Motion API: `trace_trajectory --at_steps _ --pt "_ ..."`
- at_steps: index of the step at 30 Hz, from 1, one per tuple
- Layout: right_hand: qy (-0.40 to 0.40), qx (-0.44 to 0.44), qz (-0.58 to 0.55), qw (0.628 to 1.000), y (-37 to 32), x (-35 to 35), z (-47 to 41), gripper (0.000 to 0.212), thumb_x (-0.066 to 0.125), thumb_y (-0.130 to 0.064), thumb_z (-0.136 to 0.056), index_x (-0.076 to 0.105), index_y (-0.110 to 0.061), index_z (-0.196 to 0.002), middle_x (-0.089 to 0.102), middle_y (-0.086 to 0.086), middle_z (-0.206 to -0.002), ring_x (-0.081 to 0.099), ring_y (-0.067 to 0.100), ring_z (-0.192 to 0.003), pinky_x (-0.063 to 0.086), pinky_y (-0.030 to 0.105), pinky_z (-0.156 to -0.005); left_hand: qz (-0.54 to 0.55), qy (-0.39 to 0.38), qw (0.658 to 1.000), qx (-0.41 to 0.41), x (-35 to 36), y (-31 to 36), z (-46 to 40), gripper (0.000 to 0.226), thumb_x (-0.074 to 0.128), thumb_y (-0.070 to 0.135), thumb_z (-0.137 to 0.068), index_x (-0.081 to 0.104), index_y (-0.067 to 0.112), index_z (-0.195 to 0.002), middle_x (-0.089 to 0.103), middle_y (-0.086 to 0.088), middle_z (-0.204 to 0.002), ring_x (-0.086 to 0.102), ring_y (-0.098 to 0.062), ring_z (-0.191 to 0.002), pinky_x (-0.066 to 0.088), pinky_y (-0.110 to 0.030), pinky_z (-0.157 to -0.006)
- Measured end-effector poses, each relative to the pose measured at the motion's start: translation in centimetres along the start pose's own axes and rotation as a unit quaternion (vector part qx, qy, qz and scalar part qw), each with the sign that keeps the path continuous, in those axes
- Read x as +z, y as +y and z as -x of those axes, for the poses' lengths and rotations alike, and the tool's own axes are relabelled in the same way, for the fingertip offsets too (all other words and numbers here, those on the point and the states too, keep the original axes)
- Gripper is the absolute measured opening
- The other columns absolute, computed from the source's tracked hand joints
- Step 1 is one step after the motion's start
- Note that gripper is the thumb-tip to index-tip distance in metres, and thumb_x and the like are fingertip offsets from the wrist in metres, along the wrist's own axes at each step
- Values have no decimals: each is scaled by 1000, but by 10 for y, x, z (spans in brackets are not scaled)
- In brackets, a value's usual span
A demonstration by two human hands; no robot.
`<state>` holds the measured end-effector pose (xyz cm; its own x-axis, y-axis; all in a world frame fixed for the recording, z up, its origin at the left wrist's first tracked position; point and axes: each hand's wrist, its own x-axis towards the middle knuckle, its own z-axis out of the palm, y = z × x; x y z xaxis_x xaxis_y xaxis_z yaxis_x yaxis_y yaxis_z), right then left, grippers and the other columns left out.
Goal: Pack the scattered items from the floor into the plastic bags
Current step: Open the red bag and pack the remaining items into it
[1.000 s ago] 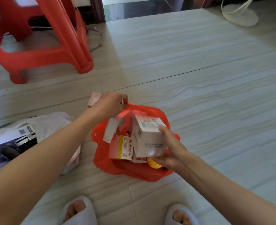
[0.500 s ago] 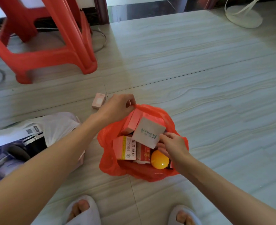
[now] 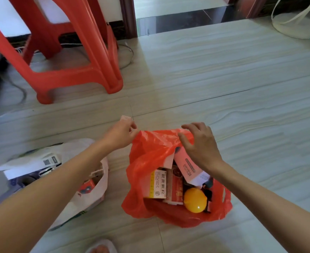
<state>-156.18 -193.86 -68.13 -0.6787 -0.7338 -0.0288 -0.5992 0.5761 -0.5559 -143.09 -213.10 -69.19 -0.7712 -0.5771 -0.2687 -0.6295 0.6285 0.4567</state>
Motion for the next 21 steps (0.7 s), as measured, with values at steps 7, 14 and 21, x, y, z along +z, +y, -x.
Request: trace_trajectory --at_steps 7,14,21 --pt "-255 -53 165 951 11 53 -45 61 21 -61 -91 10 -37 -147 3 0 -159 1 19 -146 3 48 -118 -117 -85 980 -139 46 -59 -62 59 49 25 -90 24 16 -143 30 -21 -143 35 -40 -126 36 -45 -102" --pt "-217 -97 209 949 20 71 -37 83 -9 -61 -73 25 -32 -143 24 -1 -154 11 19 -145 1 50 -116 -77 -7 984 -159 82 -82 -77 60 56 29 -87 28 23 -140 33 -23 -132 41 -45 -114 39 -49 -93" --pt "-181 -103 243 948 24 72 -31 57 23 -52 -87 61 -22 -117 63 4 -125 53 25 -123 35 57 -103 -98 52 978 -177 85 -80 -81 46 47 27 -92 35 17 -135 45 -24 -119 47 -40 -107 44 -46 -85"
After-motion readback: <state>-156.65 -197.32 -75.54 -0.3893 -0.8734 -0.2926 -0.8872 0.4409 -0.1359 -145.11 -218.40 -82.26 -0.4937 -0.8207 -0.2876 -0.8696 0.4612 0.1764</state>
